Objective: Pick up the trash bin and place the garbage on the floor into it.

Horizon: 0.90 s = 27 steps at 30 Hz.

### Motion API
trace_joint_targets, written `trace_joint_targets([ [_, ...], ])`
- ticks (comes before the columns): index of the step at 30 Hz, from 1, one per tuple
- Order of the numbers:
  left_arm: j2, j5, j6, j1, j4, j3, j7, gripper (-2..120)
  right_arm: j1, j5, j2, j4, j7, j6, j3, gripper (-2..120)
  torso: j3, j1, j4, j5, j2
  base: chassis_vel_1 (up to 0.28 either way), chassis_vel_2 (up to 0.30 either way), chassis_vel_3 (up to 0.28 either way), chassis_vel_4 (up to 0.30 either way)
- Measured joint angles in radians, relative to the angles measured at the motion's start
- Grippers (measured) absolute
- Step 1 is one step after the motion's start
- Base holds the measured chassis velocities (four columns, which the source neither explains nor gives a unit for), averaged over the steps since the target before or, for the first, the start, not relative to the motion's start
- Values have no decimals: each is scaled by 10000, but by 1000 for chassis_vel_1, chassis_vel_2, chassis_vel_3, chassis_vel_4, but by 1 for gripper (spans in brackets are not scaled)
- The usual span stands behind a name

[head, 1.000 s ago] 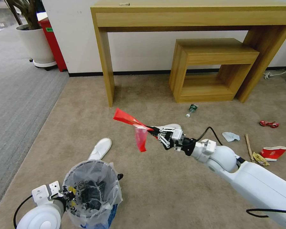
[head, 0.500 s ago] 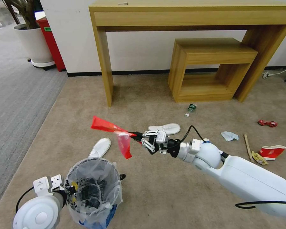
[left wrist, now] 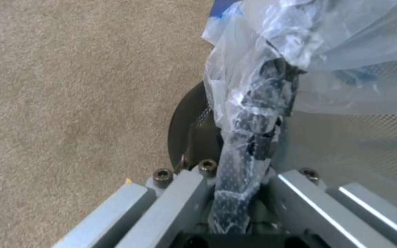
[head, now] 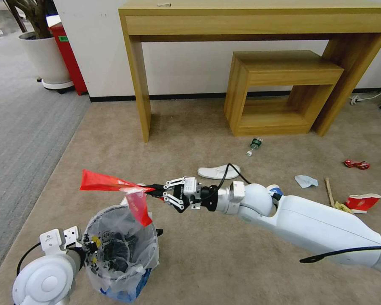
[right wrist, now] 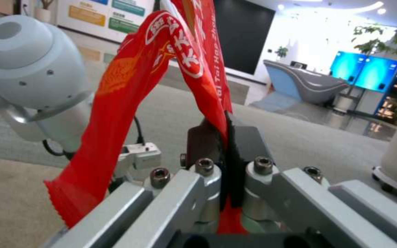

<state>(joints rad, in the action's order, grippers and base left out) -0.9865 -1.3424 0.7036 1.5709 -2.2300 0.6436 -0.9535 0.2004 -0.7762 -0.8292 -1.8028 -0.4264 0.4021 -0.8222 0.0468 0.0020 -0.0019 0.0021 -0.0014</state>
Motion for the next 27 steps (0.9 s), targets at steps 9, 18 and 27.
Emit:
trace_joint_targets([
  [9, -24, -8, -20, -58, 41, 23, -6, 0, -308, -201, -302, 68, 27, -12, -810, 0, 0, -1, 0, 0, 0, 0, 0, 0, 0],
  [18, -74, -11, -40, -88, 83, 46, -6, 0, -328, -125, -585, 180, 181, -14, -1474, 0, 0, -1, 0, 1, 1, 0, 0, 0, 0],
  [27, -75, -19, -59, -102, 79, 71, -25, 0, -204, 5, -746, 183, 343, -14, -1735, 0, 0, -1, 0, 1, 0, 0, 0, 0, 0],
])
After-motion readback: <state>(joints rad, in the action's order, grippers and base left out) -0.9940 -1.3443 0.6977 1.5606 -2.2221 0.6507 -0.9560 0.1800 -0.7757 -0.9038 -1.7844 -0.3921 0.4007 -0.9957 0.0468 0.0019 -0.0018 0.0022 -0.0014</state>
